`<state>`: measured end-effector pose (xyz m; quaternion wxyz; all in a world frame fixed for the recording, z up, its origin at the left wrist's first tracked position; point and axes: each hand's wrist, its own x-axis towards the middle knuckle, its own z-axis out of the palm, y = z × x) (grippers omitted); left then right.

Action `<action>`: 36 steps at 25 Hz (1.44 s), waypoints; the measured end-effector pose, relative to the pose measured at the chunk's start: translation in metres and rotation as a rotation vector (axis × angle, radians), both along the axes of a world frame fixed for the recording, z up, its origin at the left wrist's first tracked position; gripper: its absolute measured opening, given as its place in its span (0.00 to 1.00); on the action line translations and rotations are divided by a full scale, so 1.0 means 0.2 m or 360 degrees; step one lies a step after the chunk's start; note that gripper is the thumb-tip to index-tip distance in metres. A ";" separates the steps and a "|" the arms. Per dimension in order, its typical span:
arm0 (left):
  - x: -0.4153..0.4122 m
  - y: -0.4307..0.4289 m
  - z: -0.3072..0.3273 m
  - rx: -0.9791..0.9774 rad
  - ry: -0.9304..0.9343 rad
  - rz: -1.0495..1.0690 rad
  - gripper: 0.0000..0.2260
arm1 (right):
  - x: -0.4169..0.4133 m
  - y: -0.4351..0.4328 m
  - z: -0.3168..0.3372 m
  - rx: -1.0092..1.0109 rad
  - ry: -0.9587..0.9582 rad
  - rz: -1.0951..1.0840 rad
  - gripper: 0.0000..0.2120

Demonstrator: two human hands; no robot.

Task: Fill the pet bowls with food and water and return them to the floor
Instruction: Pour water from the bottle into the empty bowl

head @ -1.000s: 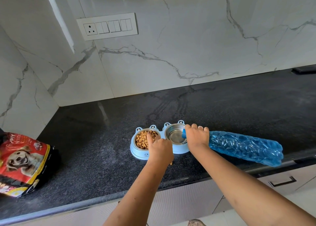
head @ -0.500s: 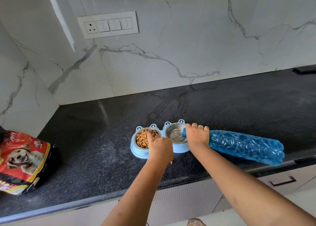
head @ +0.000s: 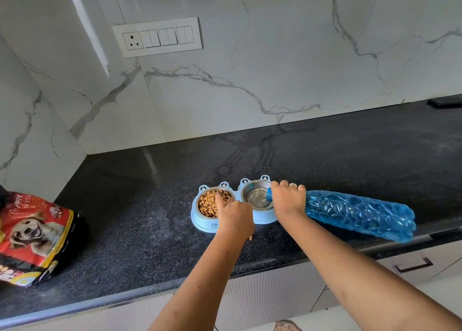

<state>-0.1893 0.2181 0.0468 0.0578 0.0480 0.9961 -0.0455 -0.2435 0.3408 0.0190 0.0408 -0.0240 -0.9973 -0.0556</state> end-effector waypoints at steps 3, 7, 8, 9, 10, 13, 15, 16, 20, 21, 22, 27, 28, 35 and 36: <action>0.02 0.00 -0.01 0.0020 0.0031 -0.0012 0.10 | 0.00 0.00 0.00 -0.0003 0.0000 -0.0001 0.18; 0.03 0.00 -0.02 0.0084 0.0099 -0.0062 0.24 | 0.00 0.00 -0.01 -0.0019 0.0003 -0.0002 0.19; 0.03 0.00 -0.02 0.0054 0.0097 -0.0089 0.24 | 0.00 0.00 -0.01 -0.0019 0.0003 -0.0004 0.18; 0.03 0.01 -0.01 0.0017 0.0098 -0.0112 0.22 | 0.00 0.00 -0.01 -0.0014 0.0005 -0.0002 0.18; 0.03 0.01 -0.01 -0.0021 0.0099 -0.0130 0.20 | 0.00 0.00 -0.01 -0.0008 0.0008 0.0002 0.17; 0.02 0.04 0.00 -0.0130 0.0053 -0.0145 0.12 | 0.00 0.01 -0.01 -0.0014 0.0006 0.0016 0.16; 0.01 0.06 0.00 -0.0172 0.0042 -0.0157 0.10 | 0.00 0.01 0.00 -0.0017 0.0004 0.0023 0.16; 0.01 0.07 -0.01 -0.0177 0.0041 -0.0161 0.10 | 0.00 0.01 0.00 -0.0015 0.0009 0.0026 0.16; 0.00 0.06 -0.01 -0.0167 0.0040 -0.0157 0.11 | 0.00 0.01 -0.01 -0.0013 0.0008 0.0033 0.16; 0.00 0.06 -0.01 -0.0165 0.0039 -0.0149 0.11 | 0.00 0.01 -0.01 -0.0015 0.0007 0.0034 0.16; 0.00 0.06 -0.01 -0.0162 0.0038 -0.0142 0.12 | 0.00 0.01 -0.01 -0.0014 0.0007 0.0033 0.16; 0.00 0.06 -0.02 -0.0134 0.0021 -0.0120 0.12 | 0.00 0.01 -0.01 -0.0017 0.0008 0.0037 0.17; 0.00 0.06 -0.02 -0.0131 0.0022 -0.0117 0.12 | 0.00 0.01 -0.01 -0.0020 0.0006 0.0038 0.18; -0.01 0.06 -0.04 -0.0126 0.0027 -0.0109 0.12 | 0.00 0.02 -0.01 -0.0011 0.0004 0.0050 0.18; -0.01 0.06 -0.04 -0.0126 0.0027 -0.0109 0.12 | 0.00 0.02 -0.01 -0.0014 0.0002 0.0047 0.18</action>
